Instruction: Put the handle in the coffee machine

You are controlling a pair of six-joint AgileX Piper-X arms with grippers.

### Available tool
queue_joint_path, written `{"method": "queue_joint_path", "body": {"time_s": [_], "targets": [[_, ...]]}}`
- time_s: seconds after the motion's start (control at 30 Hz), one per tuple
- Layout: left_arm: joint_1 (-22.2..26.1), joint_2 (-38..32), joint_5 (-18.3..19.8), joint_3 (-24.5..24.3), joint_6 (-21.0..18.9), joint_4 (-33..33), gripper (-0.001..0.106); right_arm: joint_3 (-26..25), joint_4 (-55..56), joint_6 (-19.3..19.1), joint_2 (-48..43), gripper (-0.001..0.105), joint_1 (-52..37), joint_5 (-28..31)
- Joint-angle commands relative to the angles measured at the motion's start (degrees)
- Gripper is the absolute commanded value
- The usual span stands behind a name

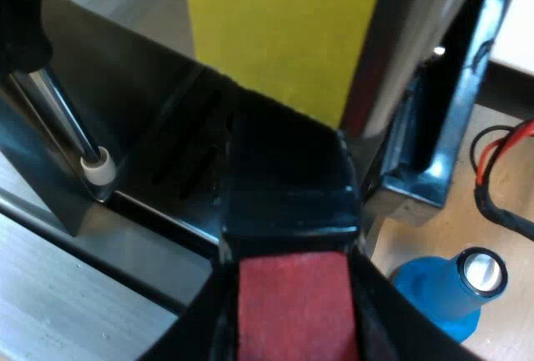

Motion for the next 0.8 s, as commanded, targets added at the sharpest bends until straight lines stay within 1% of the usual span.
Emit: {"method": "queue_joint_path", "body": {"time_s": [0.03, 0.33, 0.47, 0.8], "targets": [[0.1, -1.5, 9.5, -2.4, -0.2, -4.8, 0.000, -0.3, -2.0, -1.1, -0.1, 0.044, -0.1, -0.5], [0.1, -1.5, 9.5, -2.4, -0.2, -4.8, 0.000, -0.3, -3.5, -1.3, -0.1, 0.044, -0.1, -0.4], [0.1, -1.5, 9.5, -2.4, -0.2, -4.8, 0.000, -0.3, -6.5, -1.3, -0.1, 0.044, -0.1, 1.4], [0.1, -1.5, 9.5, -2.4, -0.2, -4.8, 0.000, -0.3, -8.9, -1.2, -0.1, 0.044, -0.1, 1.2]]}}
